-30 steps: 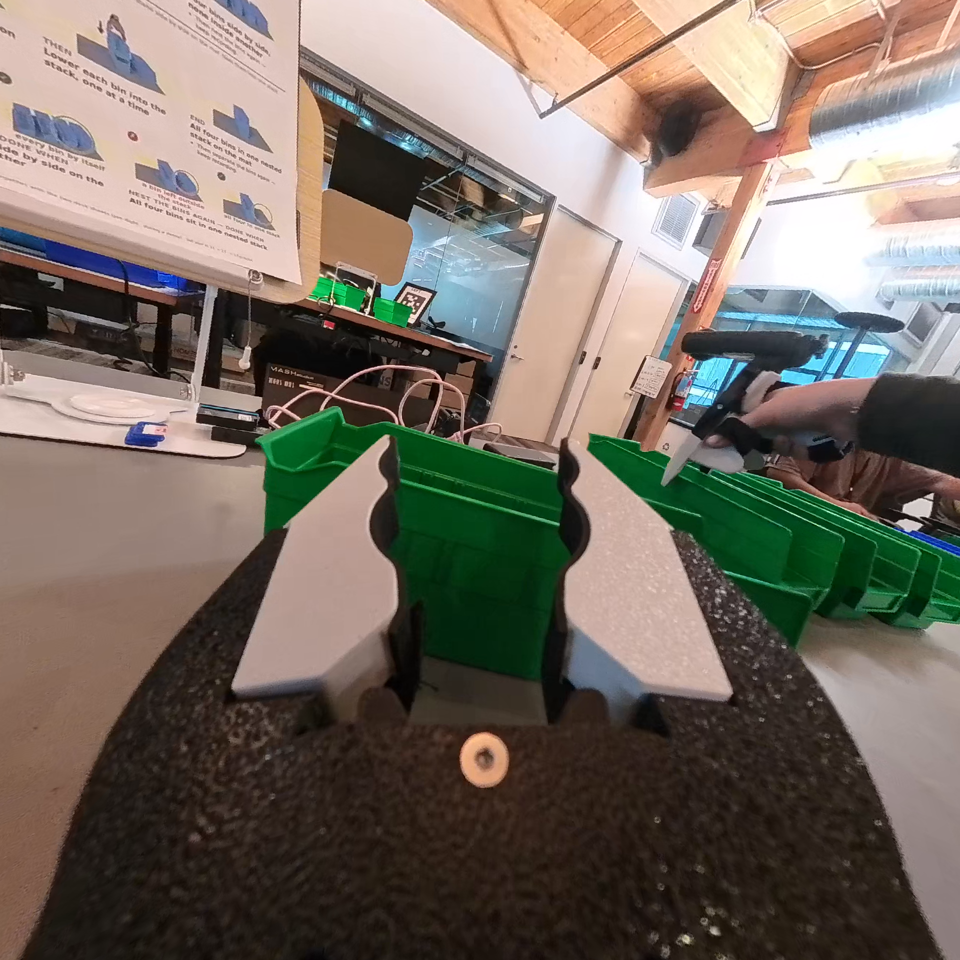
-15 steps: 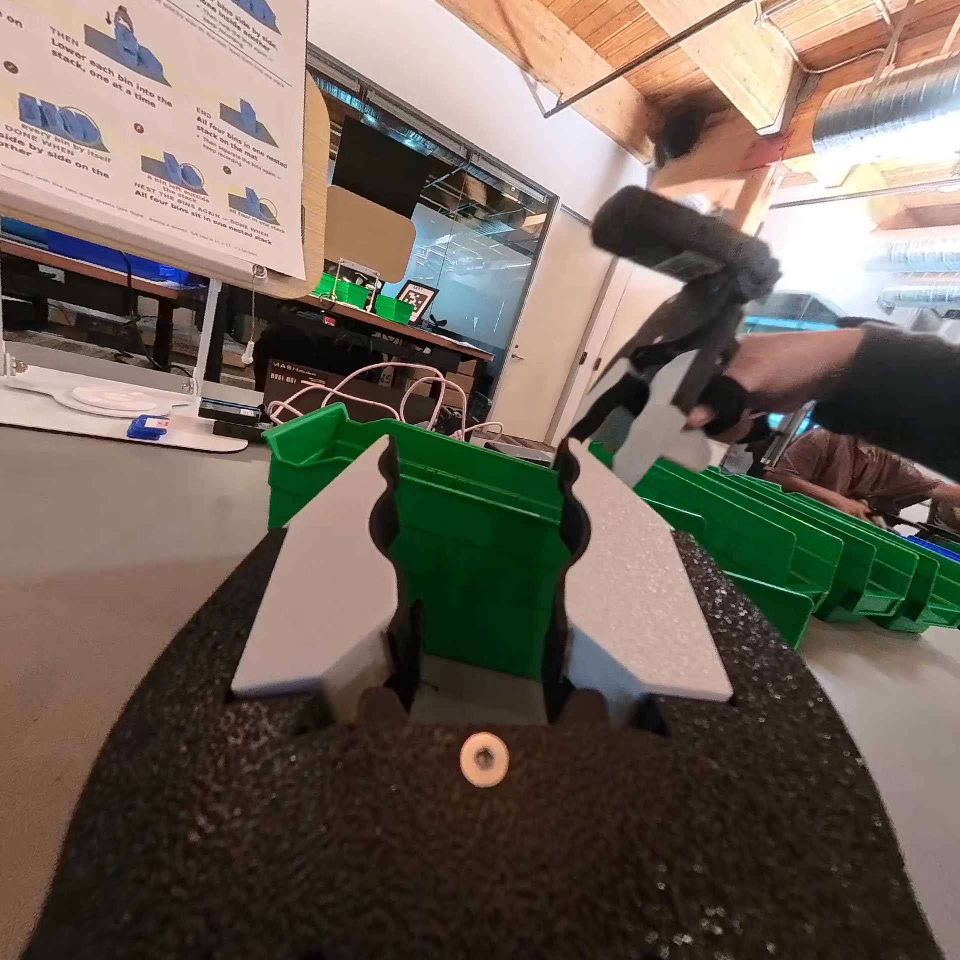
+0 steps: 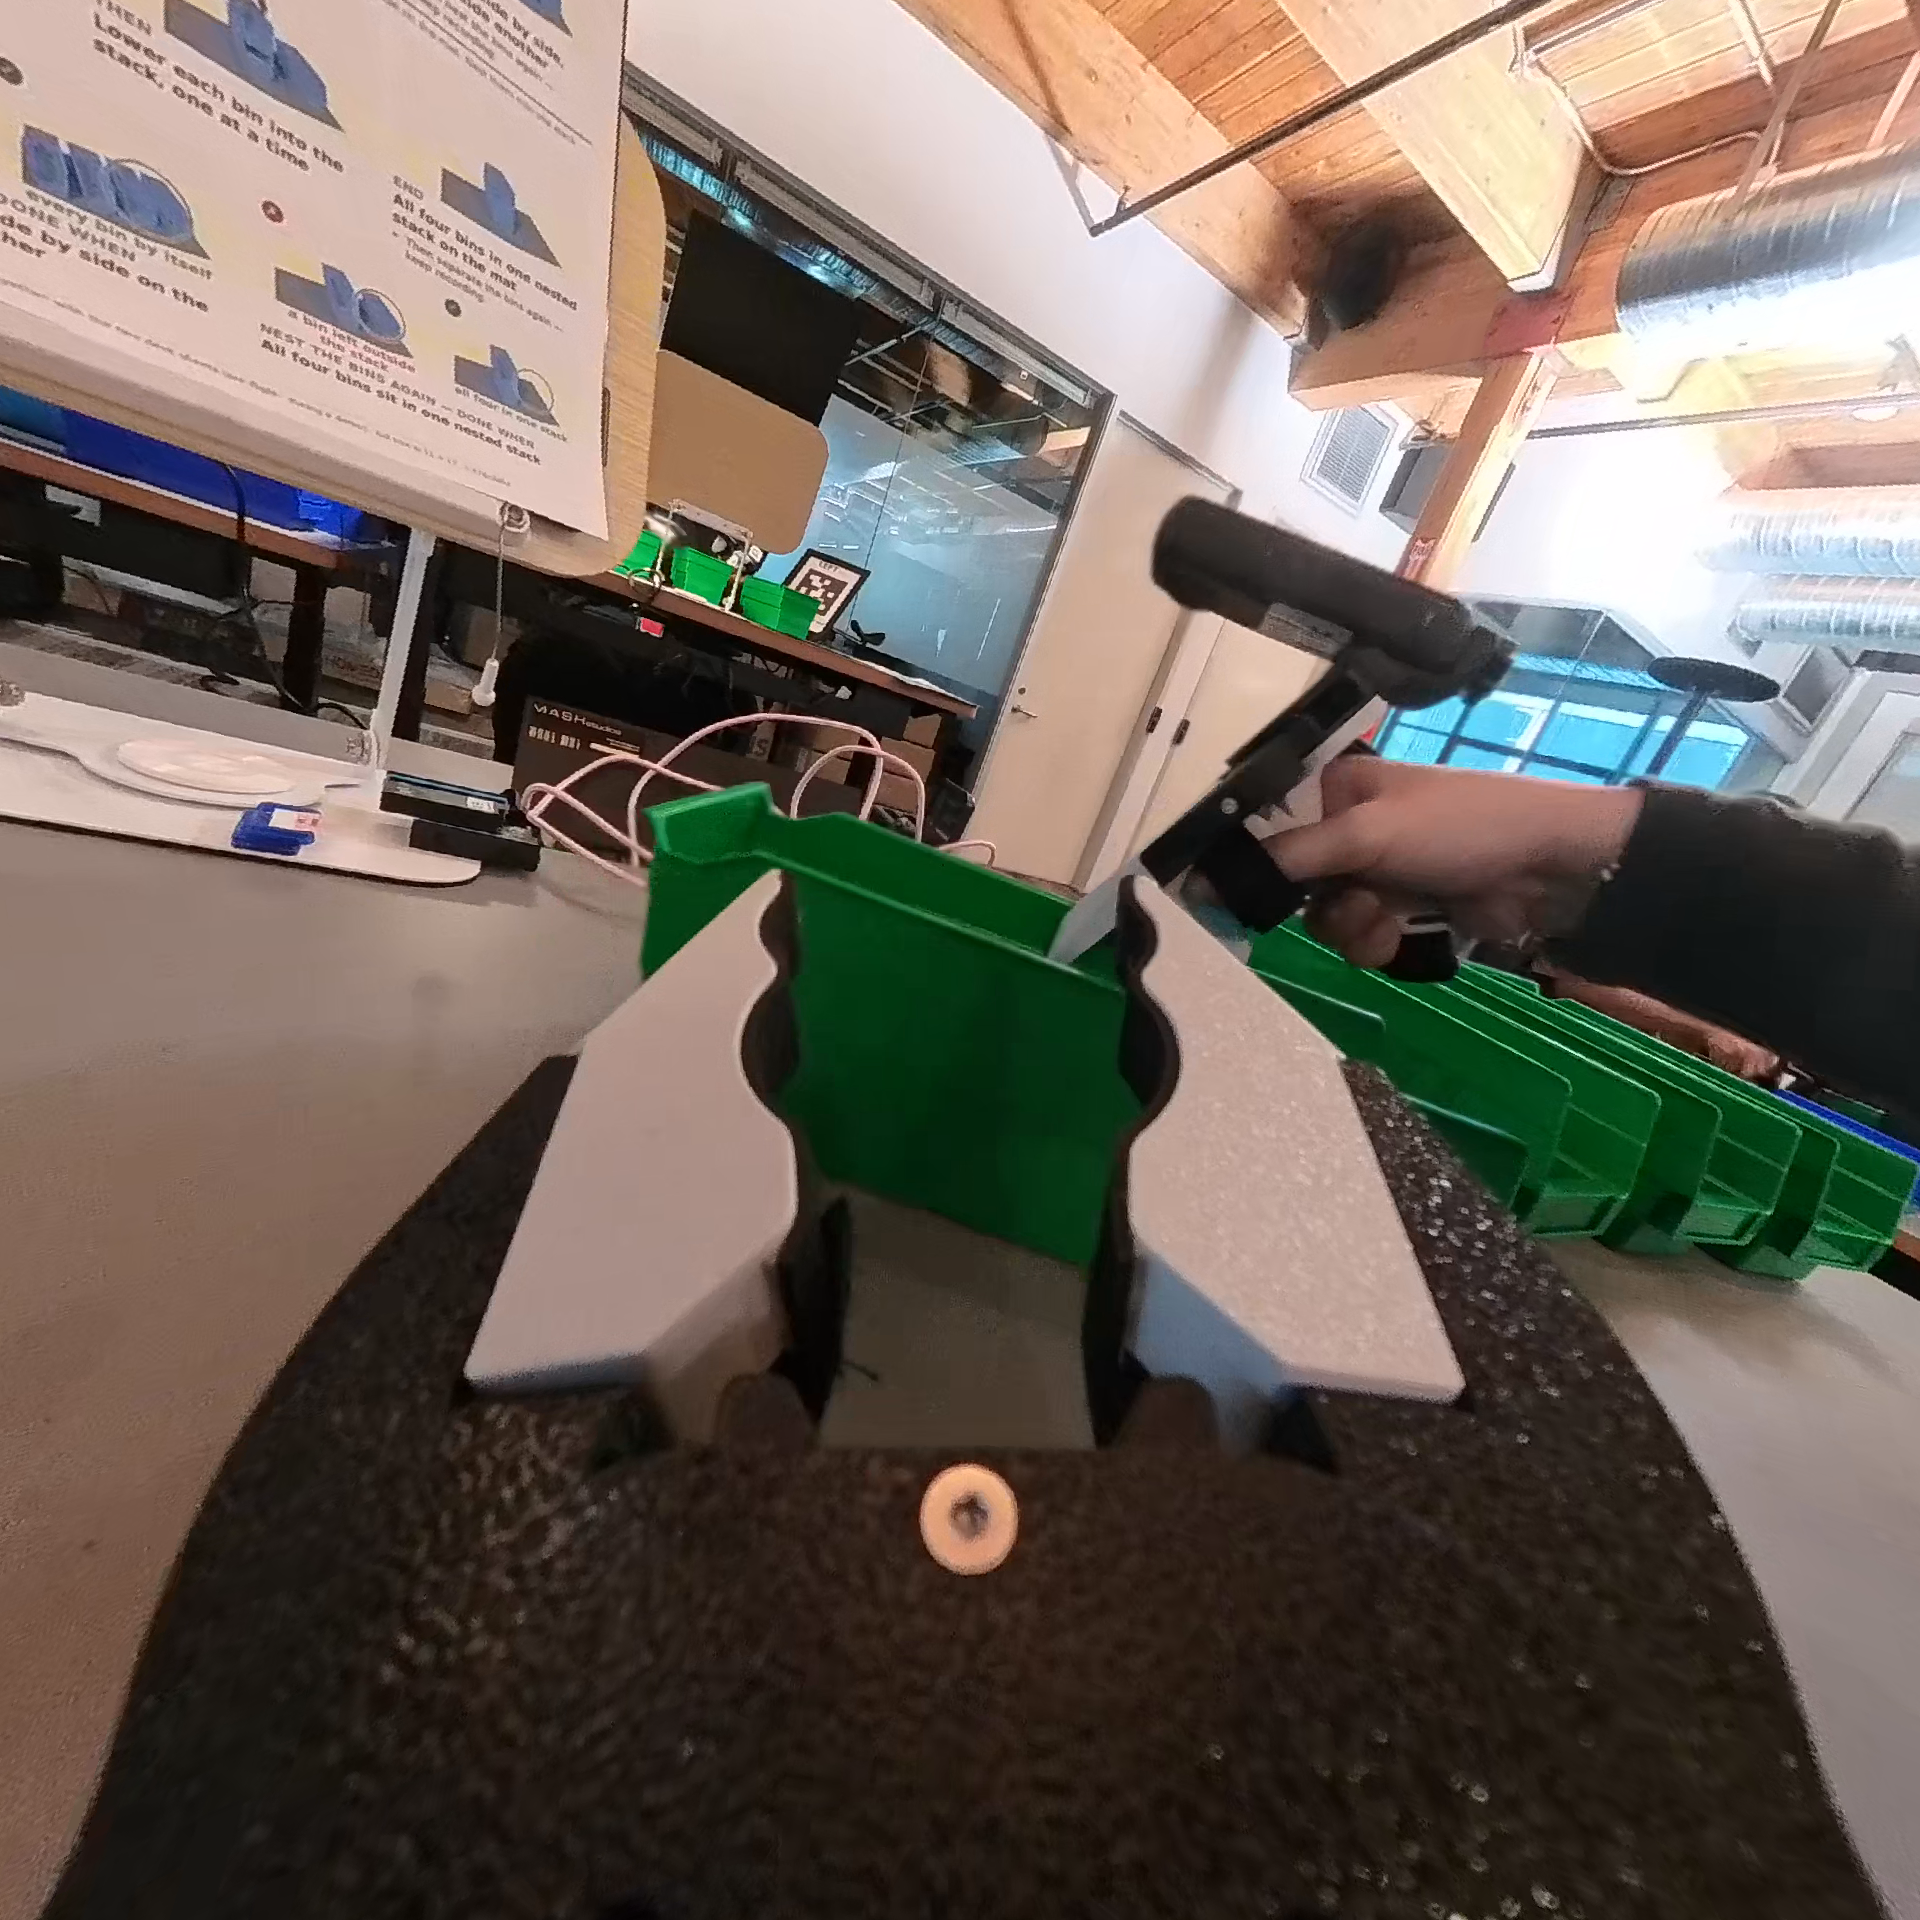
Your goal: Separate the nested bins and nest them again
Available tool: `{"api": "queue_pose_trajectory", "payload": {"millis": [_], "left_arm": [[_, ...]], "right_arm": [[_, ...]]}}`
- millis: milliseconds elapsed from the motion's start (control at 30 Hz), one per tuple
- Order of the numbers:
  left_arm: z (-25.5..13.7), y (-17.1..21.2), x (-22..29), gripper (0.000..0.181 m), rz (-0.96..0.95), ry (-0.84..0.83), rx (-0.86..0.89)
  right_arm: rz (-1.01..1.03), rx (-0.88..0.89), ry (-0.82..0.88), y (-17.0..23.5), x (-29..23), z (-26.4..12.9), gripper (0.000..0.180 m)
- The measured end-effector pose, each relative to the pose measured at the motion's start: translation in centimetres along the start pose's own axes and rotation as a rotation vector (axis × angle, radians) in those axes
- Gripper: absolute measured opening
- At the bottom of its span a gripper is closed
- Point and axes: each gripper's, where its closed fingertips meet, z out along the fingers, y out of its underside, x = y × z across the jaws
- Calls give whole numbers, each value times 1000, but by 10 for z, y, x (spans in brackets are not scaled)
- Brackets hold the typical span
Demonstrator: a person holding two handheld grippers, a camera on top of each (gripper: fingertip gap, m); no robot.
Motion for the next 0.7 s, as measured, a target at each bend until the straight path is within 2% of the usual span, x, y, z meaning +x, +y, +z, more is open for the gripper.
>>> {"api": "queue_pose_trajectory", "payload": {"millis": [100, 233, 267, 333, 367, 467, 567, 633, 700], "left_arm": [[-1, -1, -1, 59, -1, -4, 3], [-1, -1, -2, 58, -13, -1, 5], [-1, -1, -2, 58, -14, 0, 5], [0, 0, -1, 58, -13, 1, 3], [0, 0, -1, 58, -11, 0, 2], [0, 0, 0, 58, -4, 0, 0], [0, 0, 0, 58, 3, -4, -1], [1, 1, 0, 58, 3, -3, -3], [1, 1, 0, 58, 5, -3, -5]], "right_arm": [[209, 33, 63, 12, 30, -9, 4], [352, 69, 89, 34, 59, -28, 9], [372, 72, 57, 41, 57, -31, 19], [386, 63, -36, 53, 46, -37, 57], [367, 65, -56, 56, 42, -43, 70], [243, 189, 13, 44, 53, -90, 94], [224, 326, 208, 32, 105, -148, 112], [291, 287, 314, 45, 146, -163, 129], [393, 173, 284, 68, 166, -152, 142]]}}
